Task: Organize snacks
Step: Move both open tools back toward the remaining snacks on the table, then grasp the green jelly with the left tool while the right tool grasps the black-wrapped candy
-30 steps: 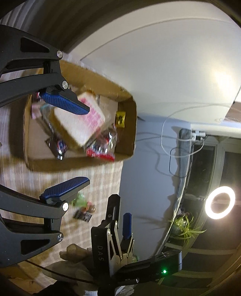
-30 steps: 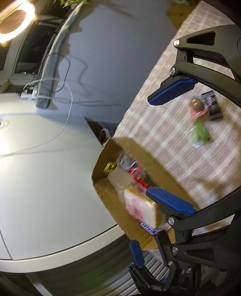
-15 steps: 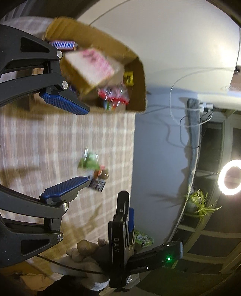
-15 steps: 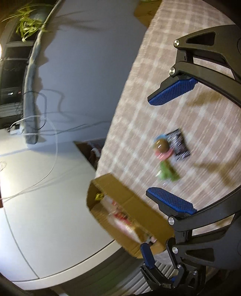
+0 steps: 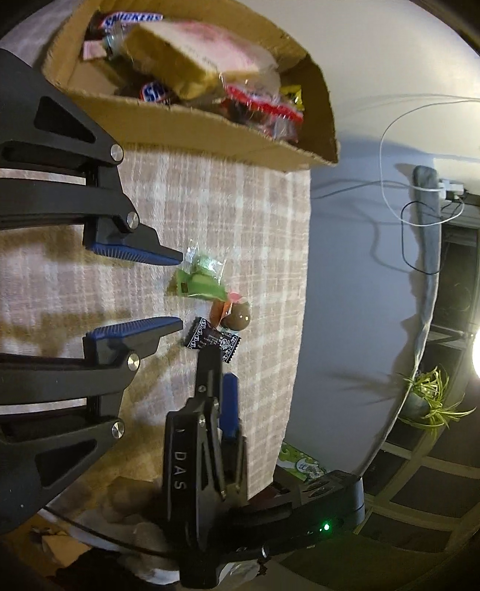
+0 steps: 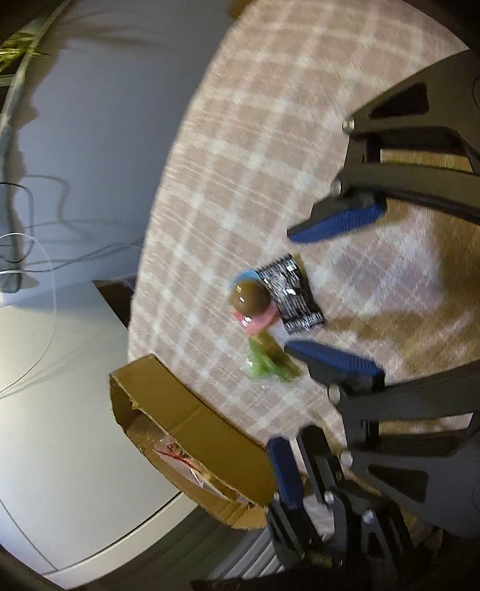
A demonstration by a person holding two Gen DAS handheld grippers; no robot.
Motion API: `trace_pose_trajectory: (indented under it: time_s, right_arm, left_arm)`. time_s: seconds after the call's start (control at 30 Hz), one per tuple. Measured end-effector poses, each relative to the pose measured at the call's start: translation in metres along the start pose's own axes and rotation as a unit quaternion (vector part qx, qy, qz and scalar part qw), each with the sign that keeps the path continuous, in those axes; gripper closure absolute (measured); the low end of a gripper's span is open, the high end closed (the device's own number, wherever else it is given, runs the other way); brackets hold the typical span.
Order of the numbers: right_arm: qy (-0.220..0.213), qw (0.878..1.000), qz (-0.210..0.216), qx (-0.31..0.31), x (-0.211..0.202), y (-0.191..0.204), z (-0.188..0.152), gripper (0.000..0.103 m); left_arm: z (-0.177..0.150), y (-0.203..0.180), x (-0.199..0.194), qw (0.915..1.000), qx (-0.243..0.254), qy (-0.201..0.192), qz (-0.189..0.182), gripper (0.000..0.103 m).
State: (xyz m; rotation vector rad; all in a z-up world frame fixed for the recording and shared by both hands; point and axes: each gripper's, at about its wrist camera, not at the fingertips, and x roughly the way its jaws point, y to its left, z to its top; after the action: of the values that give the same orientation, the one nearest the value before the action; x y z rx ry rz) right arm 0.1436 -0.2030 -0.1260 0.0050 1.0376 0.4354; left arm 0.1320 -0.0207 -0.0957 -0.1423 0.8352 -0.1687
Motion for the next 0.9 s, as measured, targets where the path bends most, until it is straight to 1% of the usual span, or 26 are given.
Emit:
trace_pose_trajectory:
  time_s: [0.1, 0.27, 0.43, 0.5, 0.6, 0.63, 0.7, 0.73, 0.8, 0.87, 0.9]
  right_arm:
    - [0.009, 1.0, 0.014, 0.018, 0.008, -0.002, -0.001, 0.053]
    - [0.012, 0.999, 0.012, 0.035, 0.017, -0.003, 0.002, 0.053]
    - [0.013, 1.0, -0.006, 0.026, 0.025, 0.002, 0.01, 0.053]
    - [0.016, 1.0, -0.018, 0.013, 0.029, 0.005, 0.013, 0.053]
    - [0.022, 0.999, -0.041, -0.012, 0.033, 0.01, 0.017, 0.054]
    - [0.024, 0.998, -0.05, -0.022, 0.035, 0.012, 0.018, 0.055]
    - [0.029, 0.997, -0.065, -0.041, 0.036, 0.015, 0.018, 0.062]
    - [0.032, 0.996, -0.07, -0.051, 0.037, 0.015, 0.018, 0.063]
    - [0.036, 0.994, -0.077, -0.064, 0.037, 0.014, 0.018, 0.071]
    - [0.04, 0.993, -0.083, -0.071, 0.037, 0.012, 0.018, 0.077]
    - [0.04, 0.993, -0.083, -0.072, 0.036, 0.01, 0.017, 0.078]
  left_arm:
    - [0.002, 0.002, 0.009, 0.9999, -0.007, 0.007, -0.006, 0.077]
    - [0.005, 0.001, 0.02, 0.9999, -0.003, 0.013, -0.004, 0.077]
    - [0.007, 0.002, 0.03, 0.9999, -0.001, 0.015, -0.004, 0.077]
    - [0.008, 0.002, 0.032, 0.9999, 0.001, 0.017, -0.003, 0.08]
    - [0.008, 0.005, 0.036, 0.9998, 0.002, 0.018, 0.0, 0.08]
    - [0.008, 0.006, 0.037, 0.9998, 0.001, 0.019, -0.001, 0.08]
    - [0.008, 0.007, 0.04, 0.9998, 0.001, 0.021, -0.002, 0.08]
    - [0.009, 0.006, 0.041, 0.9998, 0.003, 0.022, -0.002, 0.08]
    - [0.009, 0.004, 0.042, 0.9997, 0.009, 0.022, -0.001, 0.08]
    - [0.01, 0.001, 0.043, 0.9997, 0.015, 0.022, -0.001, 0.08]
    - [0.01, 0.0, 0.043, 0.9996, 0.018, 0.022, -0.001, 0.08]
